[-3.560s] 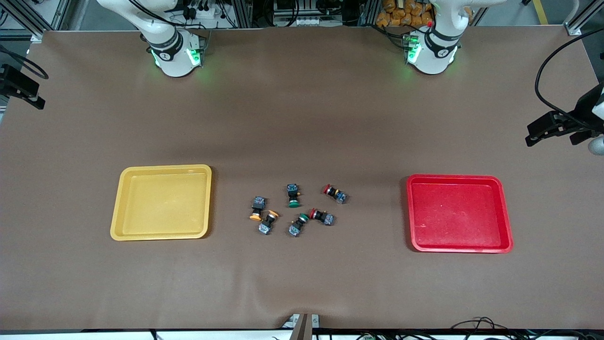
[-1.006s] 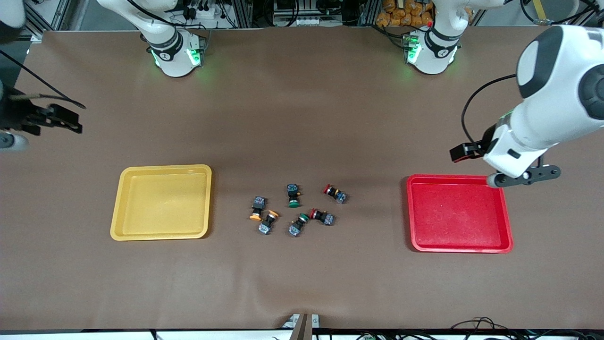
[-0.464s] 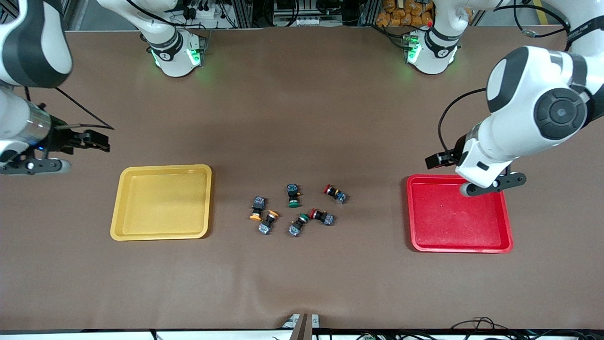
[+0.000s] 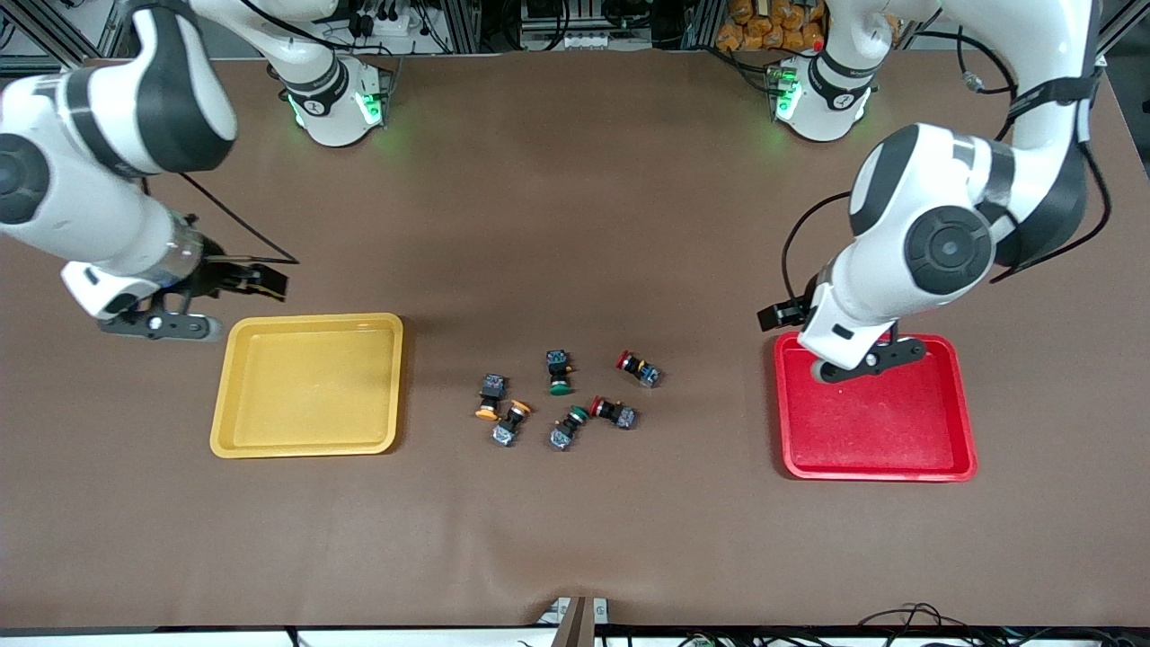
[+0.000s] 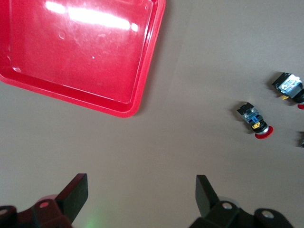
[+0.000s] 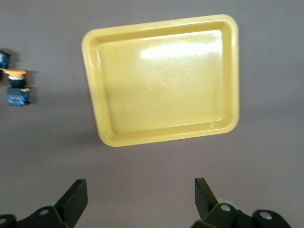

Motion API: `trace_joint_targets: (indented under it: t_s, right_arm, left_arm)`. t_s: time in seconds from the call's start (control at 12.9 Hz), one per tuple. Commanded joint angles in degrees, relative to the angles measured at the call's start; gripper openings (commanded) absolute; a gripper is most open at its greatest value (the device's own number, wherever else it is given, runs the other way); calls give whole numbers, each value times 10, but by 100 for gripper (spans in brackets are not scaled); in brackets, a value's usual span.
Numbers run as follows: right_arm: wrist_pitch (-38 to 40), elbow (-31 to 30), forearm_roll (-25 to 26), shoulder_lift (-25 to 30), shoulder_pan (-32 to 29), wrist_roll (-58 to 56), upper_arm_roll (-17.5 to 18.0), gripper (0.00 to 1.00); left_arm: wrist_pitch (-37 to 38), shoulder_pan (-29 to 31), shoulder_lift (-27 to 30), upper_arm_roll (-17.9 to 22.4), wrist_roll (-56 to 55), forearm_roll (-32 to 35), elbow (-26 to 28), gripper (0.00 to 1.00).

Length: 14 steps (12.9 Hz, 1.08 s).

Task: Place red and yellow buttons in trays
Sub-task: 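Move the left gripper over the red tray while the right gripper nears the yellow tray, then lower the left gripper onto a red button while the right gripper approaches the buttons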

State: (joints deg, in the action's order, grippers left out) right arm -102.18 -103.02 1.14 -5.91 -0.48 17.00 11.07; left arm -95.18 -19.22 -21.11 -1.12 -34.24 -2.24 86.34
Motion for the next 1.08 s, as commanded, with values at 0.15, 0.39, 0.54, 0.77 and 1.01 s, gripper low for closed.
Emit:
trace_joint_targets:
  t_s: [0.15, 0.39, 0.54, 0.77, 1.01]
  right_arm:
    - [-59, -6, 0, -31, 23, 164, 54, 100]
    - [-82, -3, -41, -46, 37, 225, 55, 100]
    - [-80, 4, -48, -46, 43, 230, 54, 100]
    - [-79, 12, -42, -48, 44, 227, 53, 100]
    - [-79, 22, -41, -60, 40, 221, 53, 100]
  left_arm:
    - [-45, -26, -40, 2, -57, -9, -8, 100]
    - [-85, -42, -66, 2, -89, -15, -8, 100]
    - [-103, -49, -79, 2, -102, -15, -8, 100]
    - [-131, -65, -104, 2, -132, -22, -8, 100]
    - [-162, -79, -125, 2, -172, -22, -8, 100]
